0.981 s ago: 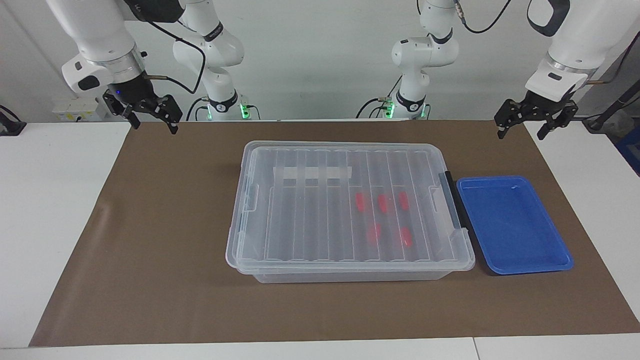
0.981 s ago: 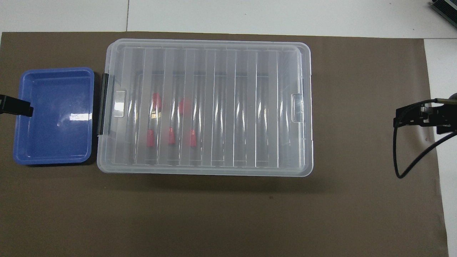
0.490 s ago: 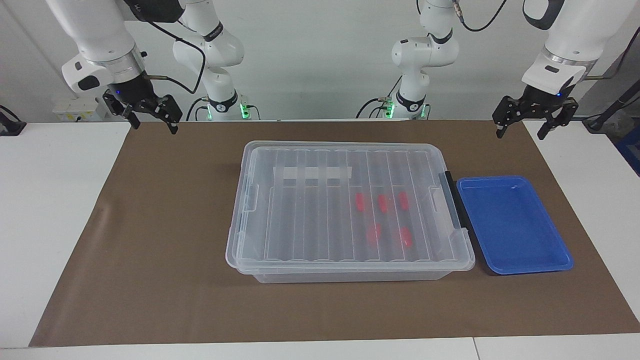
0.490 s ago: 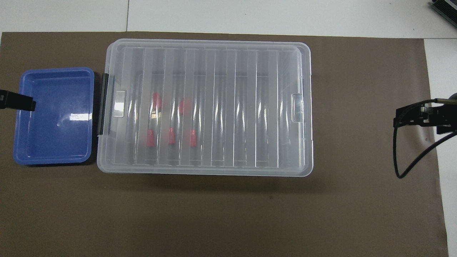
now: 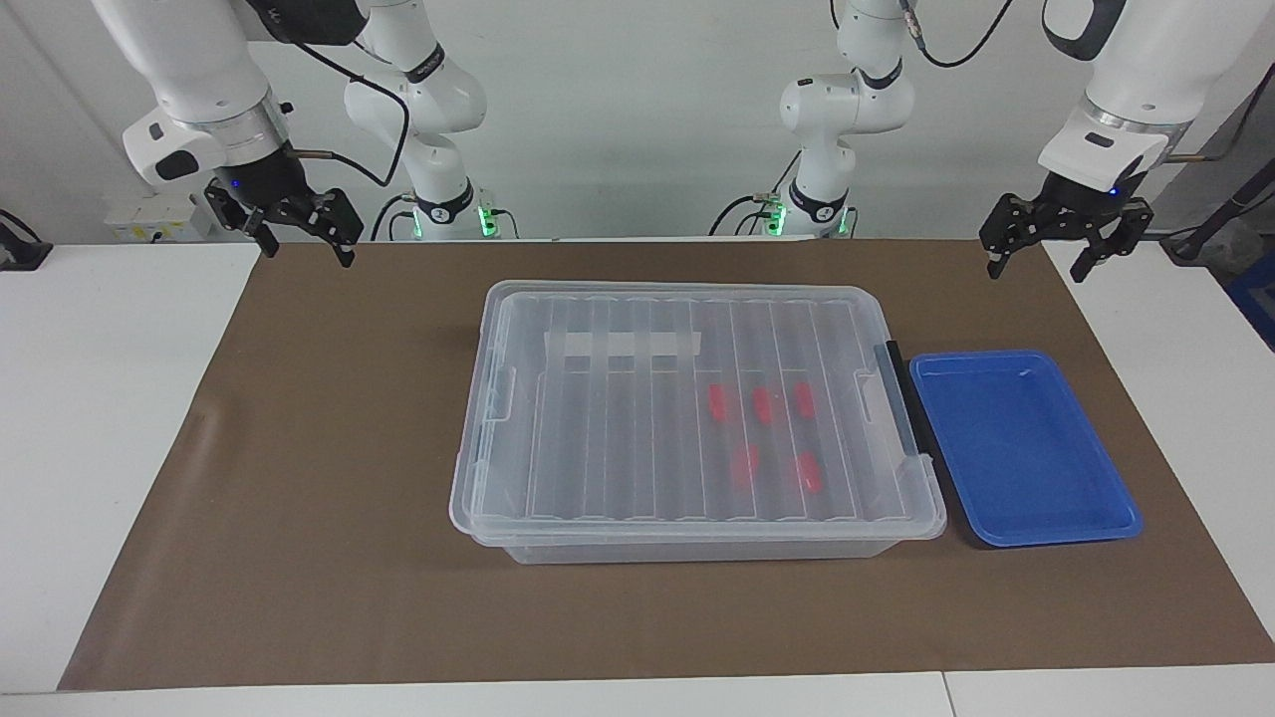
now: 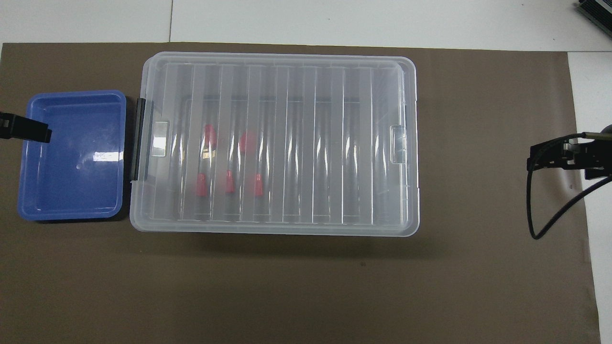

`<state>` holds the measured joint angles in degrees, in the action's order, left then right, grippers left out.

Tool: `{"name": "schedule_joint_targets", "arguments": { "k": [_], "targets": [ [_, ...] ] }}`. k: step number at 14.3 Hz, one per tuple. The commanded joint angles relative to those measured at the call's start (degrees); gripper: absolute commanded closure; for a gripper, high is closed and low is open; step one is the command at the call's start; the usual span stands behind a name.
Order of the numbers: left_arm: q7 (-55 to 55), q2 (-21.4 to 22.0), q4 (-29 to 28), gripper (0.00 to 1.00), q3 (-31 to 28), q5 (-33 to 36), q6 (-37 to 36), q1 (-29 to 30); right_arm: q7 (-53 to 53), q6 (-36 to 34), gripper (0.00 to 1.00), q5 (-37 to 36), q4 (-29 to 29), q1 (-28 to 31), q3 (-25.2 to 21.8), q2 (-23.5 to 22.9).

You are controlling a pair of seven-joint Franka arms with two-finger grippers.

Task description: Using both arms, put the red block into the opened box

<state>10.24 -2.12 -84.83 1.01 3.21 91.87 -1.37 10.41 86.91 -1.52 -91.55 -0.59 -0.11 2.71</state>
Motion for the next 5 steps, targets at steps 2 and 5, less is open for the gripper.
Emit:
{"name": "schedule_joint_targets", "arguments": {
  "k": [2,5],
  "targets": [
    [0.2,-2.5,2.1,0.00,-0.7,-0.5,-0.2,-1.4,-1.8,0.4,0.00,-0.8,-1.1,0.0,-0.1,1.0],
    [0.0,-2.5,2.2,0.00,-0.5,-0.5,-0.1,-1.4,-2.3,0.4,0.00,-0.8,-1.1,0.0,-0.1,1.1]
  ]
}}
